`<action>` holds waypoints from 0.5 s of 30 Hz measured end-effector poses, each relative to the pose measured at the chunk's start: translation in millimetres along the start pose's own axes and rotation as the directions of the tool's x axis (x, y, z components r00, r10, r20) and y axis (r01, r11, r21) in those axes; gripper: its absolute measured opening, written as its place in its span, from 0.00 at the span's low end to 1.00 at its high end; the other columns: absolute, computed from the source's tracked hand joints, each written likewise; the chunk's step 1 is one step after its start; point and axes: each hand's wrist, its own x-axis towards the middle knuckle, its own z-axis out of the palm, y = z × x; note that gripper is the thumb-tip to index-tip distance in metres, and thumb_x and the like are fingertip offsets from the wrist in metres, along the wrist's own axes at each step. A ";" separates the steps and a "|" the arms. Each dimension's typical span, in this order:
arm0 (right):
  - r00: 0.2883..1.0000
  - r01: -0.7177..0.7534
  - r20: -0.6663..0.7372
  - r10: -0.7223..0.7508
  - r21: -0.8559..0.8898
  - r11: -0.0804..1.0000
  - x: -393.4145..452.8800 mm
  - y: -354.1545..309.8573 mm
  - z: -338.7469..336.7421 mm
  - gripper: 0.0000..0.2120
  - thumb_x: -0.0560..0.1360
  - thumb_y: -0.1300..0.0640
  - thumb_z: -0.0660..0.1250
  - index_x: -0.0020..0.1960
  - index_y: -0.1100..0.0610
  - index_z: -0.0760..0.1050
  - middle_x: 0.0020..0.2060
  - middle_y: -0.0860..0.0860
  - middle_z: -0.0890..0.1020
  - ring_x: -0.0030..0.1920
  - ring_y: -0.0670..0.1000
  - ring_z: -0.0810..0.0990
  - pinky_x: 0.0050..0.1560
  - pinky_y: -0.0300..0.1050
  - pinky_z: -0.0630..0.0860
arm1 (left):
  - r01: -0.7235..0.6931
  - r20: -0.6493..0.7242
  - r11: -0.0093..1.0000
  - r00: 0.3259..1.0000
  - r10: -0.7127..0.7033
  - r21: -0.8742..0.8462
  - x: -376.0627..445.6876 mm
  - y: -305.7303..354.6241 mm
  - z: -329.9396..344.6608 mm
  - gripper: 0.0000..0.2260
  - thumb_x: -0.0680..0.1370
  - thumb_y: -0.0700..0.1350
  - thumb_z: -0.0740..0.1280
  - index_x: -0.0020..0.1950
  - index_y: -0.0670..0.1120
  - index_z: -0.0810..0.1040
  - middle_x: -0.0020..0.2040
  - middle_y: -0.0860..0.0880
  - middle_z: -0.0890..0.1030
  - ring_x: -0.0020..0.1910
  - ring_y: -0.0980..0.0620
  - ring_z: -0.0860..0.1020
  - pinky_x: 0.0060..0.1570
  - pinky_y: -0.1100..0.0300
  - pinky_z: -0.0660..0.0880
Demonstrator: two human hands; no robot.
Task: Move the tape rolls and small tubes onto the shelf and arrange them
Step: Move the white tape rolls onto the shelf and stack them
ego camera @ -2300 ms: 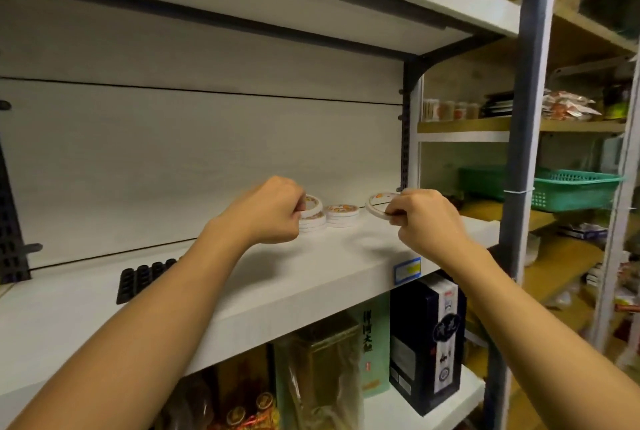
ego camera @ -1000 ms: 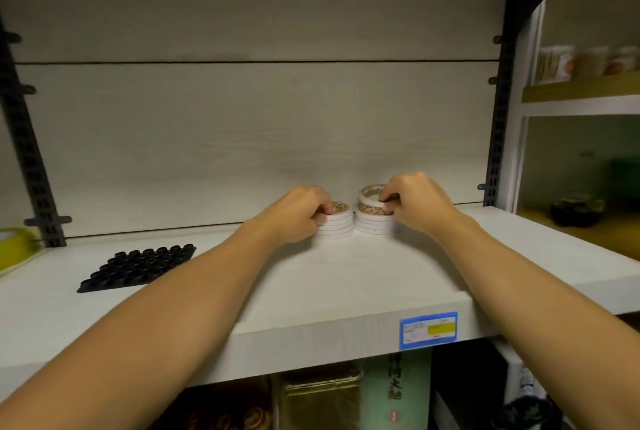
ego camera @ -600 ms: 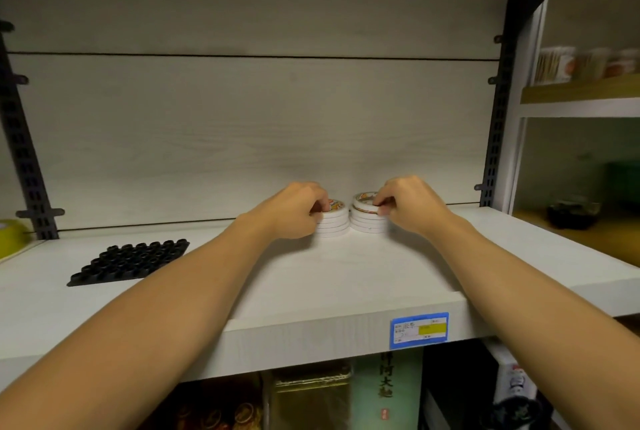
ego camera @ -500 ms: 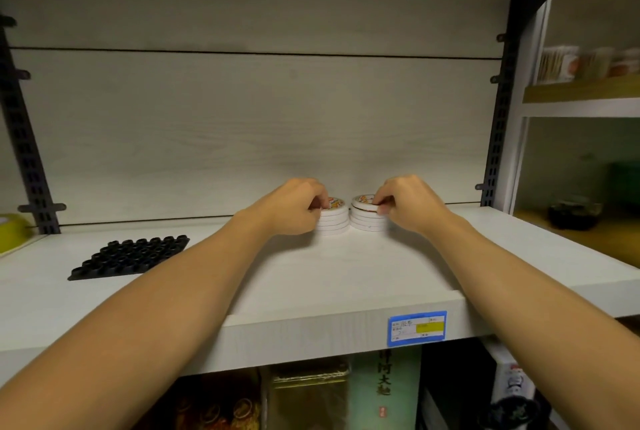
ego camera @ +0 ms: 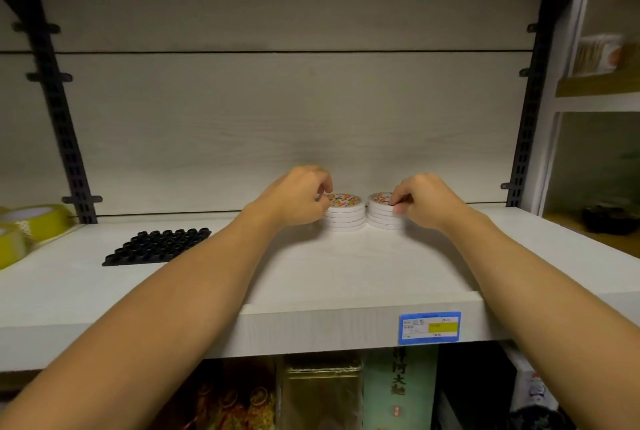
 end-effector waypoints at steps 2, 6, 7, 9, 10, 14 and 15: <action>1.000 0.012 0.014 -0.012 -0.050 0.999 -3.8 -4.8 -0.6 0.09 0.71 0.65 0.71 0.49 0.56 0.85 0.46 0.51 0.85 0.48 0.53 0.81 0.51 0.44 0.76 | 0.016 0.010 0.999 1.000 -0.016 0.047 -6.0 2.4 -6.2 0.16 0.70 0.50 0.58 0.51 0.46 0.80 0.48 0.53 0.77 0.50 0.48 0.77 0.49 0.51 0.77; 0.999 -0.036 0.007 0.037 -0.101 0.994 -18.7 -20.7 -9.6 0.10 0.71 0.61 0.67 0.51 0.54 0.83 0.46 0.51 0.83 0.48 0.56 0.80 0.47 0.51 0.79 | 0.040 -0.002 0.984 0.999 -0.041 0.176 -19.0 17.9 -27.2 0.08 0.72 0.47 0.61 0.44 0.47 0.78 0.47 0.49 0.78 0.47 0.44 0.78 0.42 0.51 0.77; 0.999 -0.047 -0.009 0.046 -0.106 0.993 -23.1 -25.8 -13.4 0.10 0.72 0.59 0.68 0.52 0.54 0.82 0.47 0.51 0.83 0.48 0.56 0.79 0.46 0.50 0.78 | 0.055 -0.008 0.974 0.998 -0.055 0.219 -23.7 23.5 -31.7 0.07 0.73 0.46 0.62 0.44 0.46 0.78 0.47 0.48 0.79 0.48 0.43 0.78 0.41 0.53 0.75; 0.998 -0.030 -0.061 0.023 -0.125 0.992 -34.6 -38.3 -25.1 0.11 0.73 0.55 0.69 0.54 0.53 0.80 0.50 0.51 0.81 0.51 0.56 0.79 0.47 0.49 0.77 | 0.091 -0.015 0.953 0.996 -0.091 0.290 -36.4 33.1 -42.5 0.06 0.74 0.45 0.63 0.46 0.47 0.78 0.49 0.47 0.79 0.48 0.42 0.77 0.41 0.55 0.72; 0.997 -0.012 -0.079 0.002 -0.128 0.992 -38.6 -43.7 -28.7 0.11 0.73 0.54 0.69 0.55 0.54 0.80 0.51 0.51 0.81 0.52 0.56 0.79 0.48 0.49 0.77 | 0.108 -0.010 0.948 0.994 -0.110 0.298 -42.7 33.9 -45.8 0.06 0.74 0.45 0.63 0.47 0.47 0.77 0.49 0.47 0.78 0.48 0.41 0.77 0.41 0.55 0.72; 0.997 0.035 -0.062 -0.043 -0.120 0.992 -69.0 -73.7 -52.4 0.13 0.73 0.53 0.68 0.58 0.53 0.79 0.51 0.50 0.80 0.53 0.55 0.78 0.51 0.52 0.78 | 0.181 -0.043 0.949 0.983 -0.176 0.258 -89.0 39.2 -77.9 0.05 0.74 0.47 0.61 0.46 0.50 0.76 0.47 0.49 0.78 0.46 0.43 0.78 0.43 0.53 0.76; 0.997 0.046 -0.050 -0.052 -0.114 0.992 -77.1 -80.9 -57.0 0.14 0.73 0.52 0.68 0.58 0.52 0.78 0.51 0.49 0.80 0.53 0.55 0.79 0.51 0.52 0.78 | 0.197 -0.058 0.946 0.980 -0.189 0.256 -103.0 40.3 -86.5 0.05 0.75 0.47 0.61 0.46 0.50 0.76 0.47 0.50 0.78 0.46 0.44 0.77 0.43 0.53 0.76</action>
